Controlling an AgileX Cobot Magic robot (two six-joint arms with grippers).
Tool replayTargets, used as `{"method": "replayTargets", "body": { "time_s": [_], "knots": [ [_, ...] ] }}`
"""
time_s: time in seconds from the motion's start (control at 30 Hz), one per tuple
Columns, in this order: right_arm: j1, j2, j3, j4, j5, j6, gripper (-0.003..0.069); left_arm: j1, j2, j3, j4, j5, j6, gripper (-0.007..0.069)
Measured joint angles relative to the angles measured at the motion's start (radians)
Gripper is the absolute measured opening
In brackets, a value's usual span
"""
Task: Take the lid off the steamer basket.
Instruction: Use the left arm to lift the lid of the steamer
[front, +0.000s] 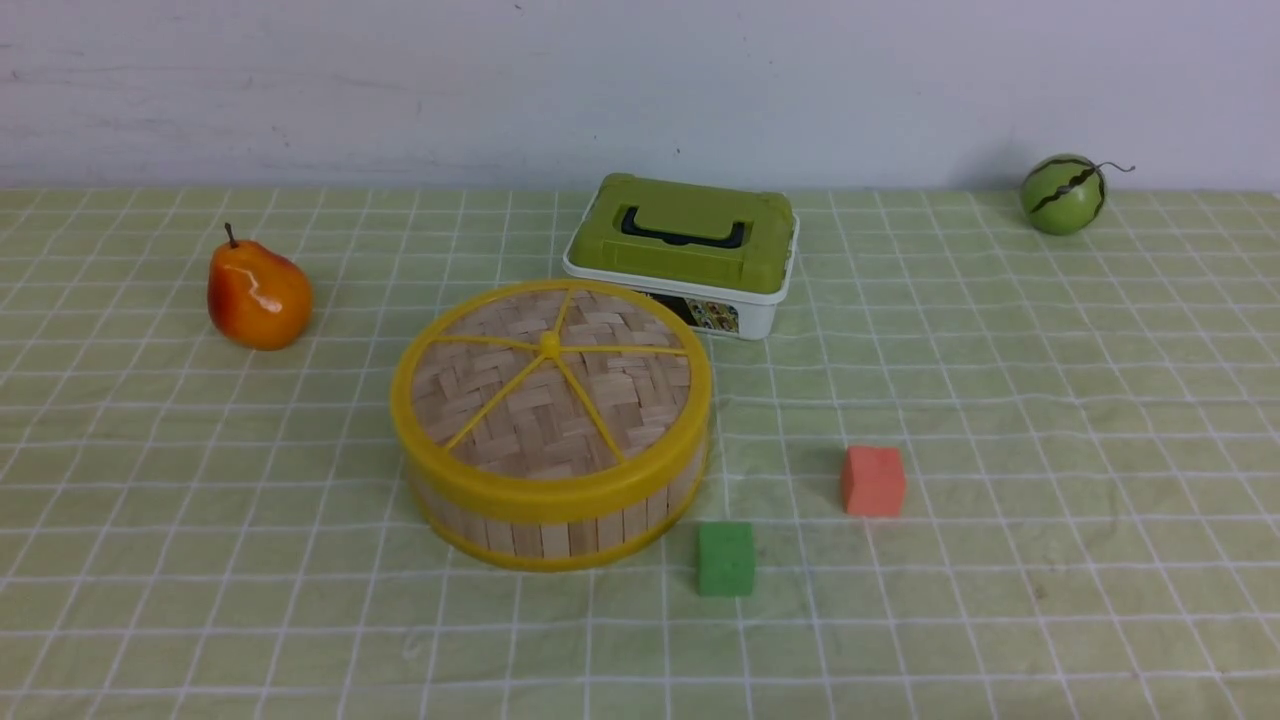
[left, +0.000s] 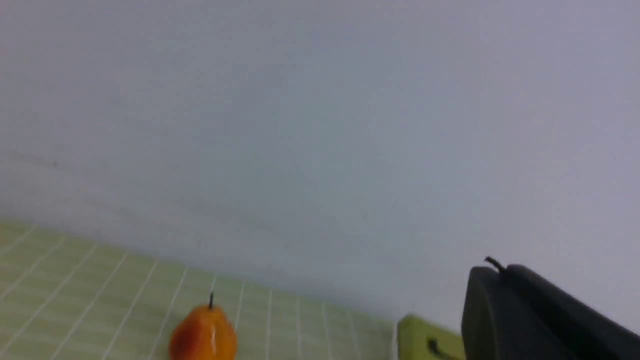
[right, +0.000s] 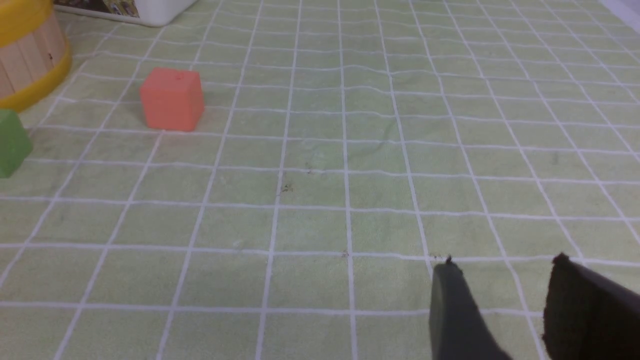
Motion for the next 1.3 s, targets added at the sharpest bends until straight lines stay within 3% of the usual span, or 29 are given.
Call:
{"method": "replayTargets", "body": {
  "time_s": [0.27,0.47,0.6,0.73,0.9,1.03,1.13,1.3],
  "knots": [
    [0.000,0.000,0.000,0.000,0.000,0.000,0.0241,-0.030,0.481,-0.279,-0.093,0.218,0.004,-0.0013],
    [0.000,0.000,0.000,0.000,0.000,0.000,0.0241,-0.200,0.798,-0.571,-0.111,0.482,0.123,-0.0013],
    [0.000,0.000,0.000,0.000,0.000,0.000,0.0241,-0.317,0.998,-0.773,-0.037,0.604,0.132,-0.0013],
    [0.000,0.000,0.000,0.000,0.000,0.000,0.0241,-0.379,1.175,-0.962,0.090,0.767,0.055,0.0006],
    [0.000,0.000,0.000,0.000,0.000,0.000,0.0241,-0.434,1.413,-1.220,0.234,0.992,-0.022,0.0146],
    [0.000,0.000,0.000,0.000,0.000,0.000,0.0241,-0.466,1.570,-1.429,0.284,1.125,-0.043,0.0326],
    [0.000,0.000,0.000,0.000,0.000,0.000,0.0241,-0.477,1.613,-1.475,0.288,1.160,-0.044,0.0374],
    [0.000,0.000,0.000,0.000,0.000,0.000,0.0241,-0.481,1.650,-1.490,0.310,1.172,-0.056,0.0377]
  ]
}}
